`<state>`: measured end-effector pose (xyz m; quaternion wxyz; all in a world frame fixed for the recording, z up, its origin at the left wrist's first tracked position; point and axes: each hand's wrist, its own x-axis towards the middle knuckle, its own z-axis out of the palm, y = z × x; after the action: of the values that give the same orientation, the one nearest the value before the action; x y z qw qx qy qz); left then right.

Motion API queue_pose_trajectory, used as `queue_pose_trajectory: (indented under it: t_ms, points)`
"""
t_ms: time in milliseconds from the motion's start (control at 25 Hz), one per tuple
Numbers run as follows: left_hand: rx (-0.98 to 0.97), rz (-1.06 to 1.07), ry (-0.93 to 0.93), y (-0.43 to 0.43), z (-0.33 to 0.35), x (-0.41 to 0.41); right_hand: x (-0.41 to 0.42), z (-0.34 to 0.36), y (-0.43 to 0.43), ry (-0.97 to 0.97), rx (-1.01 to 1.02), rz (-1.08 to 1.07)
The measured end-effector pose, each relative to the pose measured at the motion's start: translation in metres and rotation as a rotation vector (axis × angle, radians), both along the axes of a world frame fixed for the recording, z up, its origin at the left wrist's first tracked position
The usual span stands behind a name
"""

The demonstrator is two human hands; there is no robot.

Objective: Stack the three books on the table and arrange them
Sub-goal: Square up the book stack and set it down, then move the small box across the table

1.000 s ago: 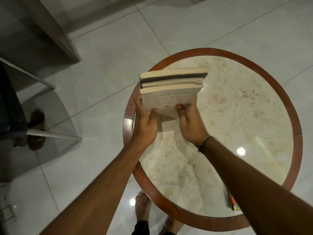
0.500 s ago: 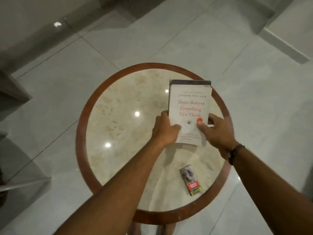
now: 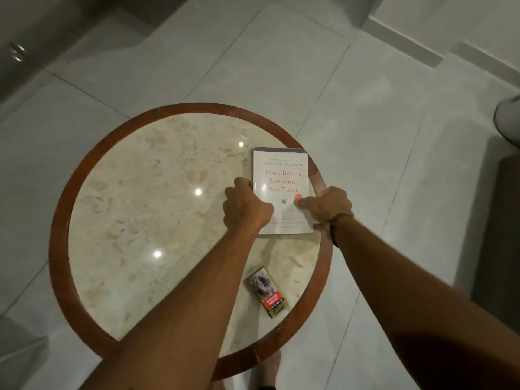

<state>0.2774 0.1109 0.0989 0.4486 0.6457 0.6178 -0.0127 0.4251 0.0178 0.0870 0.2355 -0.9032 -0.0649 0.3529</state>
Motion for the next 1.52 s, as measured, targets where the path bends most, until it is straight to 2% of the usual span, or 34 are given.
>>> queue_pose_trajectory:
  t_ms: [120,200,280,360,440,520,640,800,920,1080,1360,1520]
  points:
    - [0.015,-0.038,-0.024,-0.002,0.001,0.001,-0.005,0.008,0.001,-0.074,-0.035,0.020]
    - [0.120,-0.054,-0.087,-0.010,-0.003,-0.021,-0.022,0.017,-0.008,-0.230,-0.002,0.059]
    - [0.287,-0.049,-0.129,-0.028,-0.010,-0.068,-0.050,0.025,-0.031,-0.397,0.120,0.142]
    - [0.478,-0.107,-0.002,-0.051,-0.027,-0.133,-0.088,0.030,-0.065,-0.459,0.256,0.288]
    - [0.629,-0.194,0.187,-0.072,-0.047,-0.200,-0.127,0.030,-0.101,-0.435,0.288,0.423]
    - [0.650,-0.218,0.285,-0.085,-0.064,-0.249,-0.158,0.023,-0.128,-0.402,0.209,0.534]
    - [0.588,-0.210,0.332,-0.088,-0.080,-0.275,-0.183,0.006,-0.148,-0.410,0.082,0.655]
    - [0.609,-0.187,0.340,-0.091,-0.093,-0.280,-0.193,-0.005,-0.144,-0.394,0.095,0.673]
    - [0.633,-0.172,0.319,-0.085,-0.096,-0.279,-0.198,-0.002,-0.099,-0.407,0.195,0.695]
    - [0.608,-0.122,0.325,-0.072,-0.098,-0.286,-0.231,0.003,0.046,-0.445,0.371,0.795]
    - [0.607,-0.156,0.334,-0.088,-0.095,-0.277,-0.261,-0.008,0.226,-0.479,0.320,0.943]
    - [0.622,-0.185,0.367,-0.087,-0.096,-0.281,-0.275,-0.020,0.249,-0.543,0.299,0.974]
